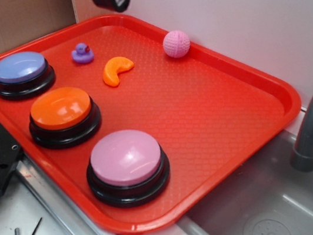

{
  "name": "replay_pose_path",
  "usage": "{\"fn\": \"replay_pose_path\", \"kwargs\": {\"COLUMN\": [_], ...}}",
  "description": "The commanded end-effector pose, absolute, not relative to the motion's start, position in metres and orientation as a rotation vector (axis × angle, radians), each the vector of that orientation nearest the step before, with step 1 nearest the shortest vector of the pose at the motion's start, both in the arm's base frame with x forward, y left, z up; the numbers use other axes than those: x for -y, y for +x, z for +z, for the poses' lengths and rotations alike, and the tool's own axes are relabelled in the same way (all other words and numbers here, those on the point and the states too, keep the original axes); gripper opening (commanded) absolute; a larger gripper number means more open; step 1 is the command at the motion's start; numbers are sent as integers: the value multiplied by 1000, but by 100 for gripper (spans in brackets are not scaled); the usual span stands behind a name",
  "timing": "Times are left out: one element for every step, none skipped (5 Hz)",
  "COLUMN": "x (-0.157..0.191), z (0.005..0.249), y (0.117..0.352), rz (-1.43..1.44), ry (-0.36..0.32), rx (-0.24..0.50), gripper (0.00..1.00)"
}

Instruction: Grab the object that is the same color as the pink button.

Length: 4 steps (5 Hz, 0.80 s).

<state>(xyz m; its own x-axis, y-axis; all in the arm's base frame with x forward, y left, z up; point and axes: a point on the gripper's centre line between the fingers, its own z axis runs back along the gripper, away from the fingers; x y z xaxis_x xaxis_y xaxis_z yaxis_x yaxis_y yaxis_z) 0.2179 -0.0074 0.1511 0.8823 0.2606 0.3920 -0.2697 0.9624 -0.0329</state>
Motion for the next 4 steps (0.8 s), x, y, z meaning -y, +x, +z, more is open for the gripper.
{"fn": "replay_pose_path", "kwargs": {"x": [-9, -16, -20, -31], "z": [118, 103, 89, 78], "y": [300, 325, 343, 357], "rz": [267, 256, 263, 286], "ry": [24, -8, 25, 59], "rx": [496, 533, 518, 509], "gripper": [100, 100, 100, 100]}}
